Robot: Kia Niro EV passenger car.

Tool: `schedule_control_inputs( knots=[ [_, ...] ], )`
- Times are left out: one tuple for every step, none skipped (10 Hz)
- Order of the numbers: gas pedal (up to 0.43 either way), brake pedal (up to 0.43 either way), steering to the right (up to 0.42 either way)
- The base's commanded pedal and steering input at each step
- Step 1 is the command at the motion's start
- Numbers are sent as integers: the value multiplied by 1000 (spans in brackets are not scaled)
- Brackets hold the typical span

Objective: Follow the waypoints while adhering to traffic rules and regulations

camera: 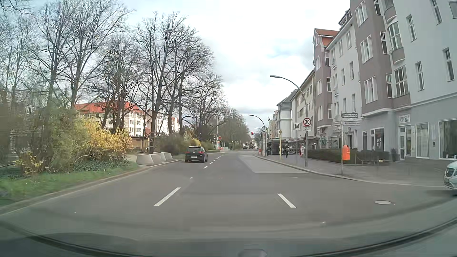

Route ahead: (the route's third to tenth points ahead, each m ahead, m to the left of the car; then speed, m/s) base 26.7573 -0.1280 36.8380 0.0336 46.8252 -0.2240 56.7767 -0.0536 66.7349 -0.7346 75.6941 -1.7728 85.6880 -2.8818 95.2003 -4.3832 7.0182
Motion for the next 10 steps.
schedule_control_inputs(
  knots=[
    [20,0,-1],
    [28,0,-1],
    [59,0,-1],
    [59,0,0],
    [59,0,0],
    [59,0,0],
    [59,0,0],
    [59,0,1],
    [59,0,1],
    [59,0,1]
  ],
)
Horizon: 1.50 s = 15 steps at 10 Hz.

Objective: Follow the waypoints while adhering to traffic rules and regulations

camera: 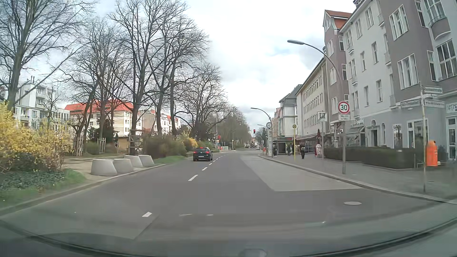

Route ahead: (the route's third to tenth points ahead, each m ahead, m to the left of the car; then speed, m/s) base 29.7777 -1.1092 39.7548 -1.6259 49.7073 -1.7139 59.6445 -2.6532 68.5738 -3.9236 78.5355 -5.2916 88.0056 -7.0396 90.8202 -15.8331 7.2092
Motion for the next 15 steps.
schedule_control_inputs(
  knots=[
    [59,0,1],
    [59,0,5],
    [59,0,7],
    [59,0,7],
    [59,0,7],
    [47,0,3],
    [47,0,-1],
    [47,0,-1],
    [39,0,-1],
    [28,0,-2],
    [28,0,-1],
    [28,0,-2],
    [28,0,-2],
    [28,0,-2],
    [28,0,-2]
  ],
)
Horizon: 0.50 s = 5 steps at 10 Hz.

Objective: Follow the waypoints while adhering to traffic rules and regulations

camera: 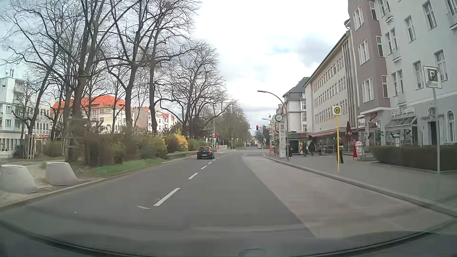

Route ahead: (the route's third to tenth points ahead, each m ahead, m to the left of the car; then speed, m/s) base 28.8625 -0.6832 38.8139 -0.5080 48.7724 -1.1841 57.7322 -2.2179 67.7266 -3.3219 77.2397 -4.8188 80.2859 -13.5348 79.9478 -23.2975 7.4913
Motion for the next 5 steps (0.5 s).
schedule_control_inputs(
  knots=[
    [20,0,-2],
    [20,0,-2],
    [8,0,-2],
    [0,0,-1],
    [0,0,-1]
  ],
)
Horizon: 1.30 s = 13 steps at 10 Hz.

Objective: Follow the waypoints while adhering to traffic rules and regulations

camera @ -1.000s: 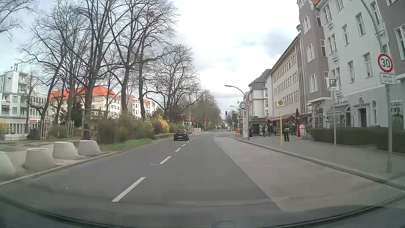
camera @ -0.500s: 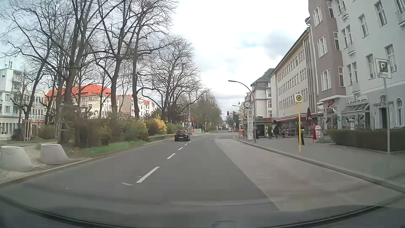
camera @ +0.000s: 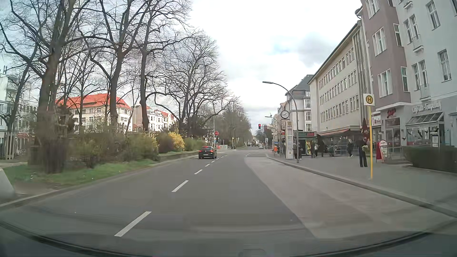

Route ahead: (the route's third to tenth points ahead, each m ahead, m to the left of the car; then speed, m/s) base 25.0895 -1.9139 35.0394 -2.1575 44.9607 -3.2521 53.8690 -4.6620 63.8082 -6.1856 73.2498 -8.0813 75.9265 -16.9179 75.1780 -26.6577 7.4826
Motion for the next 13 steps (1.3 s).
schedule_control_inputs(
  knots=[
    [0,0,-1],
    [0,0,-1],
    [0,0,0],
    [0,0,0],
    [0,0,0],
    [0,0,0],
    [0,0,0],
    [0,0,1],
    [0,0,3],
    [0,0,4],
    [0,0,4],
    [0,0,4],
    [0,0,5]
  ],
)
